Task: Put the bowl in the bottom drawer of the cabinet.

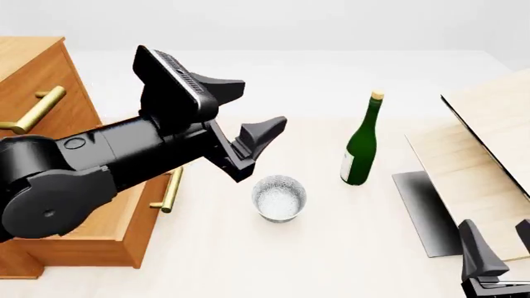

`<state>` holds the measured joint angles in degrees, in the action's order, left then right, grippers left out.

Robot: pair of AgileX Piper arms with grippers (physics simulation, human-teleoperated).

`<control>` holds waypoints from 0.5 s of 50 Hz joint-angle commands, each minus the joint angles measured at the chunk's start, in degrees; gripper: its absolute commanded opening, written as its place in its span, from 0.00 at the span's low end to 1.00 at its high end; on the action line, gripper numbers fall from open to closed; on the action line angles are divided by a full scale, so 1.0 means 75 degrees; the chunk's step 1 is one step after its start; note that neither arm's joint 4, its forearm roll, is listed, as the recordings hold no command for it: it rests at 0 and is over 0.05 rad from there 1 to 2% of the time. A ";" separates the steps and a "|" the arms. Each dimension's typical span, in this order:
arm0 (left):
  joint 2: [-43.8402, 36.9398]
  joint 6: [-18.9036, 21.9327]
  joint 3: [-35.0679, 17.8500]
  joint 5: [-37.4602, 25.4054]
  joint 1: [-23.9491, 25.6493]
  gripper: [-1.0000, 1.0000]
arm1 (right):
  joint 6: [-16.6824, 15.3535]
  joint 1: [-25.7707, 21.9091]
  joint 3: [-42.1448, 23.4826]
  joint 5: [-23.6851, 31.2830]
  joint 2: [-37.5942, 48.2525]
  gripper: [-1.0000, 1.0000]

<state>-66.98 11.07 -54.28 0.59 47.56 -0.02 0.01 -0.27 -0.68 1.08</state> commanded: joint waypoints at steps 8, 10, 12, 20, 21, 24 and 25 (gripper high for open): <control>-0.0975 -0.0212 -0.1083 -0.1035 -0.0112 1.00 | 0.0001 0.0000 0.0000 -0.0001 0.0002 1.00; -0.1131 -0.0309 -0.1244 -0.1183 -0.0116 1.00 | 0.0000 -0.0001 0.0000 0.0000 0.0000 1.00; -0.1229 -0.0351 -0.1327 -0.1252 -0.0133 1.00 | 0.0000 0.0000 0.0000 0.0000 0.0001 1.00; -0.1597 -0.0667 -0.1427 -0.1333 -0.0210 1.00 | 0.0001 0.0000 0.0000 0.0001 -0.0003 1.00; -0.1643 -0.0734 -0.1463 -0.1360 -0.0205 1.00 | 0.0001 0.0000 0.0000 0.0001 -0.0003 1.00; -0.1725 -0.0862 -0.1519 -0.1419 -0.0221 1.00 | 0.0000 0.0002 0.0000 0.0000 -0.0001 1.00; -0.1757 -0.0864 -0.1547 -0.1454 -0.0232 1.00 | 0.0000 -0.0001 0.0000 0.0000 0.0000 1.00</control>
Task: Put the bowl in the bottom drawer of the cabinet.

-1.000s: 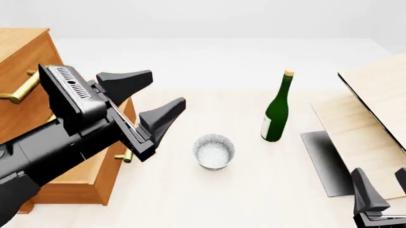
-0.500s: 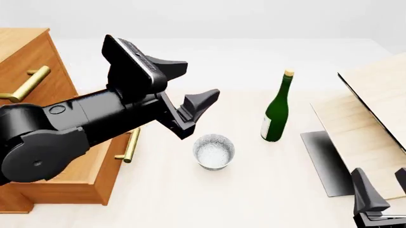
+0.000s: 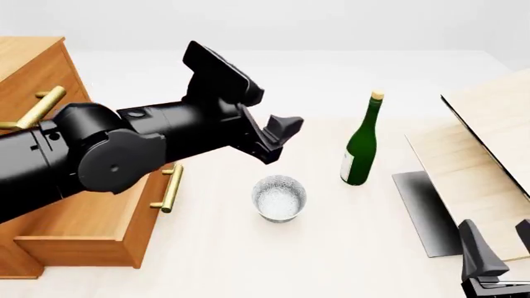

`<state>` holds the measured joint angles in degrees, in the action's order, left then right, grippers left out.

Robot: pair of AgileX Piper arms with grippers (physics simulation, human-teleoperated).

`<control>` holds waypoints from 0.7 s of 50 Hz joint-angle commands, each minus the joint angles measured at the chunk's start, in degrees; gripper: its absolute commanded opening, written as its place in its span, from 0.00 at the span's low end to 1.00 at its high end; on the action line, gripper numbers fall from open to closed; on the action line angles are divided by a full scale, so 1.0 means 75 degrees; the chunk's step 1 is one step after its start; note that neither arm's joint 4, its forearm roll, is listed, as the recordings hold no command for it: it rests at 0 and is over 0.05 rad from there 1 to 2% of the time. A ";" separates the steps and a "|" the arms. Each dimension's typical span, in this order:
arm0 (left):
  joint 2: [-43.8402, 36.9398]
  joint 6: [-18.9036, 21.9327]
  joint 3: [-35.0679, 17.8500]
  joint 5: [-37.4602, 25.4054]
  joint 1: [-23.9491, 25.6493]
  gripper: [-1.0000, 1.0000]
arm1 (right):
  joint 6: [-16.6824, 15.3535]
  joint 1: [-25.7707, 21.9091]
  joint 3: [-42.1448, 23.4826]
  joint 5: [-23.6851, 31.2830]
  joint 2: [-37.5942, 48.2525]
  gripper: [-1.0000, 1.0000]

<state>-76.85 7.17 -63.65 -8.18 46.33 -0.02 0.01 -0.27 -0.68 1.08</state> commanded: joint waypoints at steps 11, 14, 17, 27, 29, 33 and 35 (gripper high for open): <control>-0.0834 -0.0319 -0.0396 -0.0498 -0.0260 1.00 | -0.0001 0.0001 0.0000 0.0001 -0.0002 1.00; -0.0889 -0.0336 -0.0506 -0.0595 -0.0308 1.00 | 0.0000 0.0000 0.0000 0.0000 0.0001 1.00; -0.1026 -0.0282 -0.0503 -0.0635 -0.0333 1.00 | 0.0000 0.0000 0.0000 0.0000 -0.0001 1.00; -0.1281 -0.0120 -0.0604 -0.0746 -0.0474 1.00 | 0.0000 0.0002 0.0000 0.0001 -0.0002 1.00; -0.1316 -0.0132 -0.0637 -0.0811 -0.0494 1.00 | 0.0000 0.0001 0.0000 0.0000 0.0000 1.00; -0.1504 -0.0132 -0.0679 -0.0884 -0.0488 1.00 | 0.0000 0.0000 0.0000 0.0000 0.0001 1.00; -0.1599 -0.0150 -0.0733 -0.0932 -0.0481 1.00 | 0.0001 0.0000 0.0000 -0.0001 0.0003 1.00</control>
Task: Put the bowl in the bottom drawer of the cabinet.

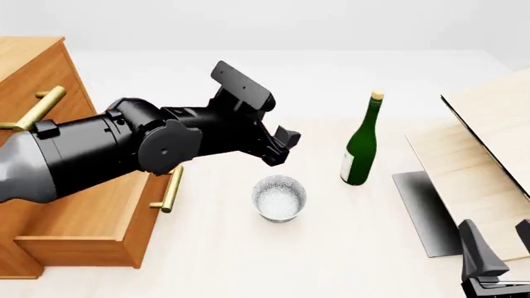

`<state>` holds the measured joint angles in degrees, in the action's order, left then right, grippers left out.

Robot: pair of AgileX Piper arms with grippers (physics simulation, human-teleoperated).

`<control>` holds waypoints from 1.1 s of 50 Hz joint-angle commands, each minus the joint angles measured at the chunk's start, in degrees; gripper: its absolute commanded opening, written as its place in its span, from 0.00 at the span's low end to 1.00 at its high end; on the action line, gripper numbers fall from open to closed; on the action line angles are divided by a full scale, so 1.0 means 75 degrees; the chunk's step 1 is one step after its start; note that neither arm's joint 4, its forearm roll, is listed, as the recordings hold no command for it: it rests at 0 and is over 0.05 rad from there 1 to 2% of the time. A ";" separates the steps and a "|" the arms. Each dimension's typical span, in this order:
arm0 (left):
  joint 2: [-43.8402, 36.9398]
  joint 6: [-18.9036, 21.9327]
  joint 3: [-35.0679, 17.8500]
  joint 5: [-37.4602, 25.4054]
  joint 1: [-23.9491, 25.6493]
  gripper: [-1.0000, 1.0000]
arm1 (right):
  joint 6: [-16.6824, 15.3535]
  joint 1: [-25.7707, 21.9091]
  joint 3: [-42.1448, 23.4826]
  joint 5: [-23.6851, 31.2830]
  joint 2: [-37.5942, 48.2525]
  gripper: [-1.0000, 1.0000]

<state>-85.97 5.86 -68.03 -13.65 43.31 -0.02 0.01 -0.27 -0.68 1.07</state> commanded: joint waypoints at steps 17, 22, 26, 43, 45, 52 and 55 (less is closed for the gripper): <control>-0.0897 0.0091 -0.0297 -0.0218 -0.0141 1.00 | 0.0001 0.0001 0.0000 -0.0001 0.0003 1.00; -0.0965 0.0026 -0.0301 -0.0164 -0.0103 1.00 | 0.0000 0.0000 0.0000 0.0000 0.0000 1.00; -0.1013 -0.0061 -0.0258 -0.0078 0.0095 1.00 | 0.0001 0.0001 0.0000 0.0000 0.0000 1.00; -0.1573 -0.0340 -0.0540 -0.0111 0.0277 1.00 | 0.0000 0.0001 0.0000 0.0000 -0.0001 1.00; -0.1634 -0.0354 -0.0570 -0.0120 0.0272 1.00 | 0.0000 0.0000 0.0000 -0.0001 0.0002 1.00; -0.1861 -0.0417 -0.0612 -0.0095 0.0253 1.00 | 0.0001 0.0000 0.0000 0.0000 0.0000 1.00; -0.1922 -0.0456 -0.0620 -0.0082 0.0287 1.00 | 0.0000 0.0000 0.0000 0.0000 0.0000 1.00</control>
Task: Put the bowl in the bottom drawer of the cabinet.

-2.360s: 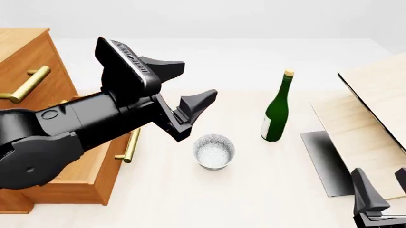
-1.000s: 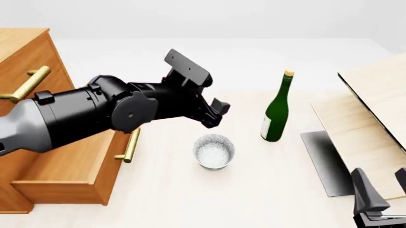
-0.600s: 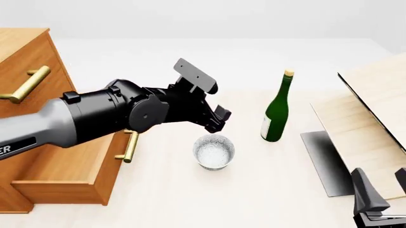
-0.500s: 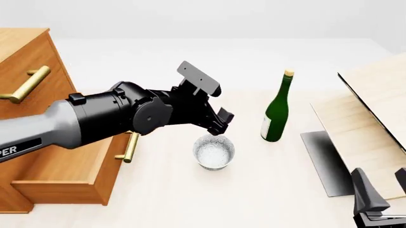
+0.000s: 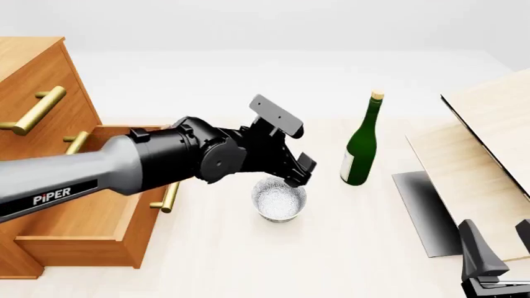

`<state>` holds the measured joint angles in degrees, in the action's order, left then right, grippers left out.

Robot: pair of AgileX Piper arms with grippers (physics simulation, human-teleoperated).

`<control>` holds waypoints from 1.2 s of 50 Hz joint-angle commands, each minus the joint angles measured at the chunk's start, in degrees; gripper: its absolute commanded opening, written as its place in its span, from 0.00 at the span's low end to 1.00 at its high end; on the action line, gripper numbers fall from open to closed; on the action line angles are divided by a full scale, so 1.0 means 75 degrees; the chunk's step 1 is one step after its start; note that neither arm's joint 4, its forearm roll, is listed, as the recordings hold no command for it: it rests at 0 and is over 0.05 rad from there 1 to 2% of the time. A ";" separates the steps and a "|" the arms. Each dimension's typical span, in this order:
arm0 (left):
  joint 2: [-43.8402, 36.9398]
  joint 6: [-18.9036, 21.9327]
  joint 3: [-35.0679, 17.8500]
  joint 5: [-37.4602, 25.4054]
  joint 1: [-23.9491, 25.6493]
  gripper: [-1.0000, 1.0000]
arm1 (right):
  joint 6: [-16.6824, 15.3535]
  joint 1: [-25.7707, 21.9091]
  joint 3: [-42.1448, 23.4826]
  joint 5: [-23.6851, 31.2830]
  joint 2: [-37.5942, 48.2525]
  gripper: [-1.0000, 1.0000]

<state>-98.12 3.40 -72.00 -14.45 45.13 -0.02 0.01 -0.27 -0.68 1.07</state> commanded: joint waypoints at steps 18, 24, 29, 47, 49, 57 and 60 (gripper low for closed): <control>-0.0979 -0.0381 -0.0709 -0.0524 0.0050 1.00 | -0.0001 -0.0001 0.0000 -0.0001 0.0003 1.00; -0.1106 -0.0401 -0.0792 -0.0559 0.0026 1.00 | 0.0000 -0.0001 0.0000 0.0000 -0.0001 1.00; -0.1245 -0.0461 -0.0803 -0.0497 0.0075 1.00 | -0.0001 -0.0002 0.0000 -0.0001 0.0002 1.00; -0.1506 -0.0686 -0.0754 -0.0314 0.0207 1.00 | -0.0001 0.0000 0.0000 0.0001 -0.0002 1.00; -0.1560 -0.0728 -0.0718 -0.0256 0.0225 1.00 | 0.0000 0.0000 0.0000 0.0000 0.0000 1.00; -0.1702 -0.0819 -0.0765 -0.0258 0.0267 1.00 | 0.0000 -0.0001 0.0000 0.0000 -0.0001 1.00; -0.1766 -0.0851 -0.0786 -0.0245 0.0282 1.00 | 0.0000 -0.0001 0.0000 0.0000 0.0001 1.00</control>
<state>-110.05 -2.14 -77.65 -16.58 46.85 -0.02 0.01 -0.27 -0.68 1.08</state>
